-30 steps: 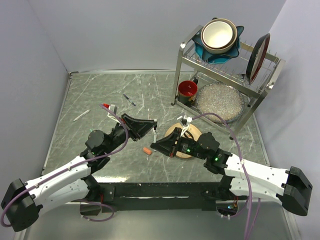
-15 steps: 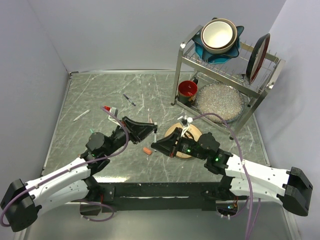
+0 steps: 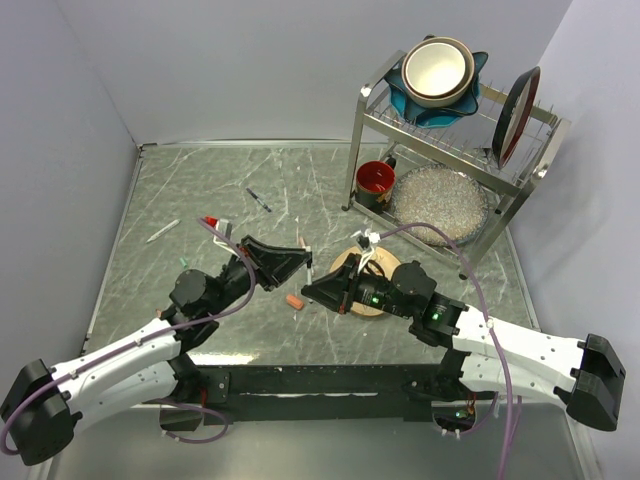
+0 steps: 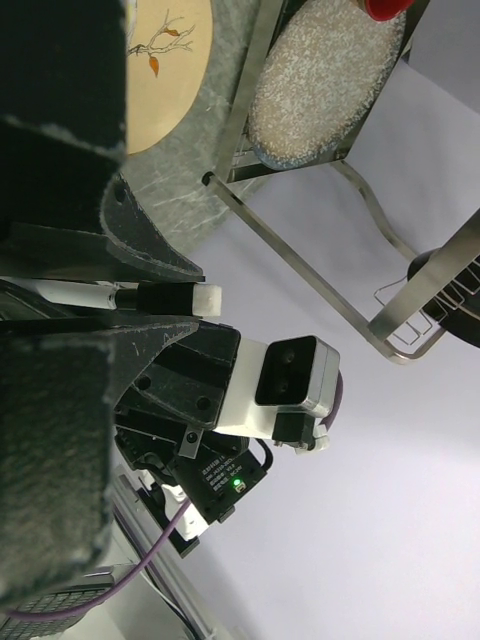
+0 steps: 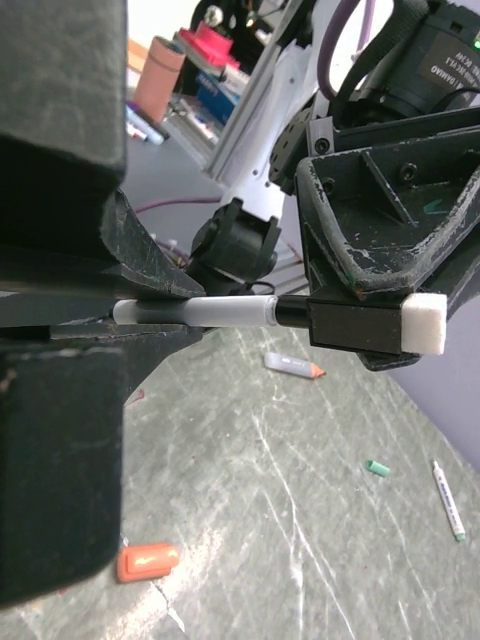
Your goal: Insert the pens into the pen caps
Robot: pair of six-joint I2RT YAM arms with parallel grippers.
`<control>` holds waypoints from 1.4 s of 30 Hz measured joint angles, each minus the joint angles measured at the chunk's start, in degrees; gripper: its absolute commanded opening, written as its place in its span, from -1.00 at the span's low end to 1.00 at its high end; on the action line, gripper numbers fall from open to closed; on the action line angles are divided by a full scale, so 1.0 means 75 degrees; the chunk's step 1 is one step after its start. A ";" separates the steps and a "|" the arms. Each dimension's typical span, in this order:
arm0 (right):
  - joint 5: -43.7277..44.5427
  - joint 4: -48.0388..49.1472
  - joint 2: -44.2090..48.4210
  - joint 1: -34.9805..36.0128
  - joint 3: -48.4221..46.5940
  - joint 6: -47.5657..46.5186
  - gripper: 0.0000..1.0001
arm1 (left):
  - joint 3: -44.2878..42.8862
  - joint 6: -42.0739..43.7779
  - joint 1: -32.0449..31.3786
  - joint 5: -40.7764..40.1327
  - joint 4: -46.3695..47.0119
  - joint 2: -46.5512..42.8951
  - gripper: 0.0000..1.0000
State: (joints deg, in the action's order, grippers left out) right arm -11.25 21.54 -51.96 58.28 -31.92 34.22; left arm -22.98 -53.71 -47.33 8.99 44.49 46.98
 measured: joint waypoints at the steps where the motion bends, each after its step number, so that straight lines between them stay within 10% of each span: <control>1: -0.0029 -0.0026 0.0000 0.0000 -0.0003 -0.0064 -1.00 | 0.0023 0.0003 -0.0003 0.0000 0.0006 -0.0026 -0.75; 7: -0.0146 0.0047 0.0000 -0.0023 -0.0003 -0.0323 -1.00 | 0.0017 0.0131 -0.0079 0.0085 -0.0361 -0.0280 0.00; 16: -0.0469 0.0259 -0.0006 -0.0041 -0.0003 -0.0338 -1.00 | -0.0516 0.0527 -0.0125 0.0105 -0.1134 -0.0437 0.25; 23: -0.0609 0.0306 -0.0006 -0.0041 -0.0003 -0.0309 -1.00 | -0.0857 0.0810 -0.0122 0.0131 -0.1405 -0.0312 0.06; 29: -0.0624 0.0379 -0.0093 -0.0041 -0.0003 -0.0283 -1.00 | -0.0883 0.0839 -0.0125 0.0455 -0.1489 -0.0015 -0.98; 42: -0.1008 -0.0679 -0.0428 -0.0487 -0.0819 -0.0321 -1.00 | -0.0323 0.0233 0.0023 0.0201 -0.0294 0.0093 -0.98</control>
State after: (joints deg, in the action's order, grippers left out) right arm -18.81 16.45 -55.18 54.63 -38.06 31.81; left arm -25.41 -51.96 -47.16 10.50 42.28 47.68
